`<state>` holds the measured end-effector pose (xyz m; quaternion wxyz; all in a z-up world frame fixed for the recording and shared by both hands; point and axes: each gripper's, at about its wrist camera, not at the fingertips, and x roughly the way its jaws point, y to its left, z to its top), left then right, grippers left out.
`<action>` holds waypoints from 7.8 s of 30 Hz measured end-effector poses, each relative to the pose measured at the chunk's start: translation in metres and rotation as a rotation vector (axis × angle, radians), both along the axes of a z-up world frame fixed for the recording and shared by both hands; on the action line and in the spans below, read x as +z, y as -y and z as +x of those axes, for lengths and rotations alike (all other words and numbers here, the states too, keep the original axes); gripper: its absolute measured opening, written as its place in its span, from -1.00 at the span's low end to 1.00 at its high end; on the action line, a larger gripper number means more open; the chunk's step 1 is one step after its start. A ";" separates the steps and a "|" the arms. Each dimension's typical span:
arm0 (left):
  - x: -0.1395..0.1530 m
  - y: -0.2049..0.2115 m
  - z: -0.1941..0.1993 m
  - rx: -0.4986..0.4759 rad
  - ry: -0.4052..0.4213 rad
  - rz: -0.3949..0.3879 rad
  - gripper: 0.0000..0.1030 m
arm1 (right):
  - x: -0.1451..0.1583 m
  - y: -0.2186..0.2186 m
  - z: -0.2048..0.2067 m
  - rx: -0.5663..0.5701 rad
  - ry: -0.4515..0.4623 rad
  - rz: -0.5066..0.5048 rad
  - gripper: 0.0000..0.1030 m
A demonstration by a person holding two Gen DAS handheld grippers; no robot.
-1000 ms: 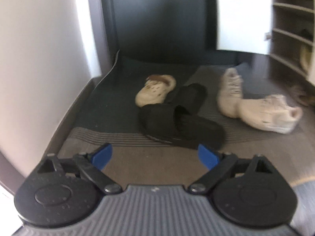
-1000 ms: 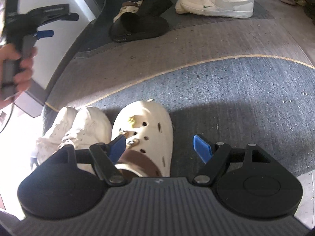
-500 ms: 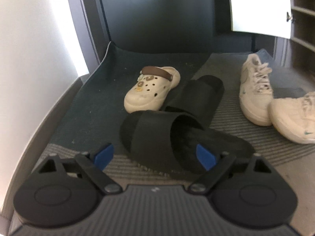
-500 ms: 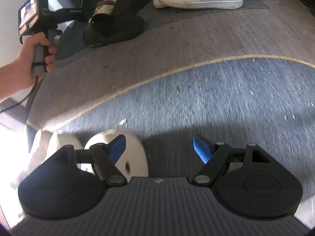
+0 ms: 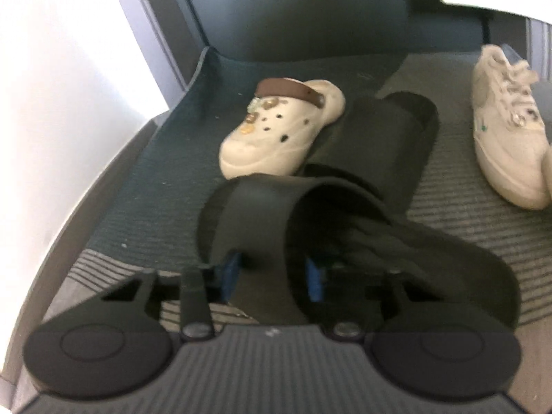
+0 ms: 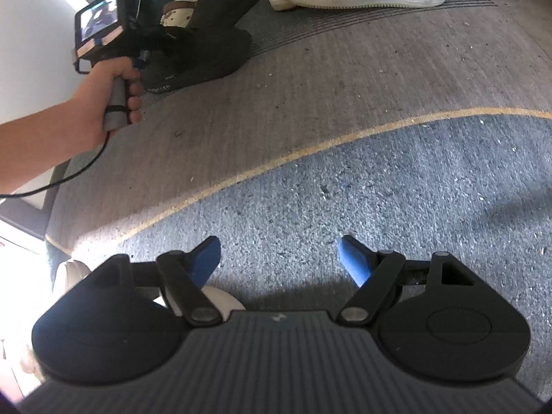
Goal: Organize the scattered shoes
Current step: 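Lift the black slide with the left gripper toward the right gripper, then close the right gripper on the black slide while the left gripper opens, then lower the black slide with the right gripper and open it, then lower the left gripper onto the other black slide and close on it, then lift the black slide with the left gripper toward the right gripper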
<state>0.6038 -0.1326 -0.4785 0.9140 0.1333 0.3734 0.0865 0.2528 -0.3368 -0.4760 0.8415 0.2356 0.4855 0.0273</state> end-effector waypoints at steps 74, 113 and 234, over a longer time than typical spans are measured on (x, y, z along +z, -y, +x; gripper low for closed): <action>0.125 0.146 -0.378 -0.698 -0.194 -0.122 0.49 | 0.034 0.147 -0.172 -0.201 0.197 -0.590 0.50; 0.087 0.051 -0.310 -0.414 -0.324 -0.342 0.51 | -0.017 0.176 -0.062 -0.170 0.128 -0.343 -0.72; 0.101 0.105 0.109 -1.011 -0.639 0.010 -0.74 | 0.054 0.023 0.003 -0.077 0.187 -0.086 0.63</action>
